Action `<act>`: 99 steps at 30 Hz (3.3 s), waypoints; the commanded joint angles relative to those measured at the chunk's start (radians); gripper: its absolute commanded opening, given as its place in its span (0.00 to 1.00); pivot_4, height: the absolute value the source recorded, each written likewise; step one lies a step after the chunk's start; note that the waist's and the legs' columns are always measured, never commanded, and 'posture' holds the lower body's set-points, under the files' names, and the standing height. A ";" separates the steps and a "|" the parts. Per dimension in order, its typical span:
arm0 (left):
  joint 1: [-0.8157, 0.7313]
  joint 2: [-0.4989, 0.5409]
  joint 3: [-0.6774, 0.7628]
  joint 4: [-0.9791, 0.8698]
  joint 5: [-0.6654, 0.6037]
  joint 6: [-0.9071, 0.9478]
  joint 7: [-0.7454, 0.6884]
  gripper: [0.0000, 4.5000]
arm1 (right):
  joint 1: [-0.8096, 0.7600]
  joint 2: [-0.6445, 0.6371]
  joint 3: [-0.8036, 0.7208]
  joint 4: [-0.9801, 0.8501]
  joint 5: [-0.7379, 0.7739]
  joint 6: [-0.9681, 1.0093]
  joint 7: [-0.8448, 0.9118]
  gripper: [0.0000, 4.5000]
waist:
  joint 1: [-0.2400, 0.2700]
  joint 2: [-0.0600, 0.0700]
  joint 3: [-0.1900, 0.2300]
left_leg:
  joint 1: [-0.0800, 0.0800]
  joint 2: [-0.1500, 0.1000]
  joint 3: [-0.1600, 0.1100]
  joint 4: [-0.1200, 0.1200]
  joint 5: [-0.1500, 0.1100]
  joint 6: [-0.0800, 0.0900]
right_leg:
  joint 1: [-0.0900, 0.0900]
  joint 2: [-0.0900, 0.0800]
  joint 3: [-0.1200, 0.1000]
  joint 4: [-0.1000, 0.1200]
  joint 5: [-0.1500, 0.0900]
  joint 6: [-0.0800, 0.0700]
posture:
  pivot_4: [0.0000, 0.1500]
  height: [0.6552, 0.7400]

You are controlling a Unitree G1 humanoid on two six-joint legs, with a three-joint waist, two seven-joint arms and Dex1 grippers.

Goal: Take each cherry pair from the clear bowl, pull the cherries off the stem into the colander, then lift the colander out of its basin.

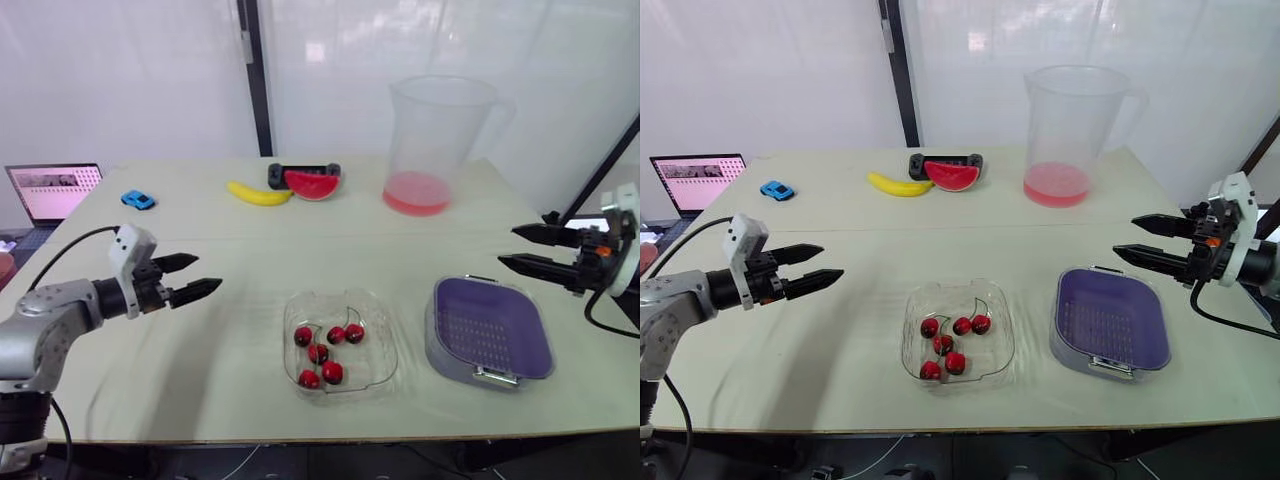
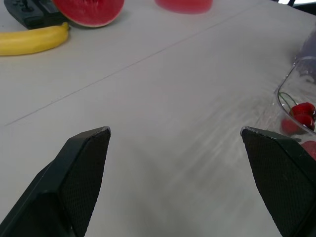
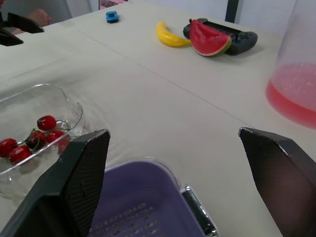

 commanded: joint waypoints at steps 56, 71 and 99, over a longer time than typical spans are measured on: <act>0.243 0.002 0.046 -0.343 -0.118 -0.111 -0.127 0.99 | -0.730 0.330 0.935 -0.702 -0.148 0.881 -0.402 1.00 | 0.003 -0.001 0.000 | -0.005 -0.001 -0.004 -0.001 0.001 -0.001 | -0.005 -0.002 -0.001 -0.002 0.000 -0.001 | 1.00 1.00; 0.173 -0.025 -0.017 -0.314 -0.109 -0.093 -0.090 1.00 | -0.632 0.434 1.058 -0.705 -0.160 1.067 -0.624 0.73 | -0.002 -0.001 0.000 | -0.005 -0.001 -0.004 -0.001 0.001 -0.001 | -0.007 -0.001 -0.001 0.000 0.000 -0.001 | 1.00 1.00; 0.096 -0.041 -0.064 -0.298 -0.066 -0.117 -0.078 1.00 | -0.665 0.399 1.208 -0.654 -0.252 0.968 -0.697 0.25 | -0.005 -0.001 0.000 | -0.005 -0.001 -0.005 -0.002 0.001 -0.002 | -0.007 0.000 -0.001 0.000 0.000 -0.001 | 1.00 1.00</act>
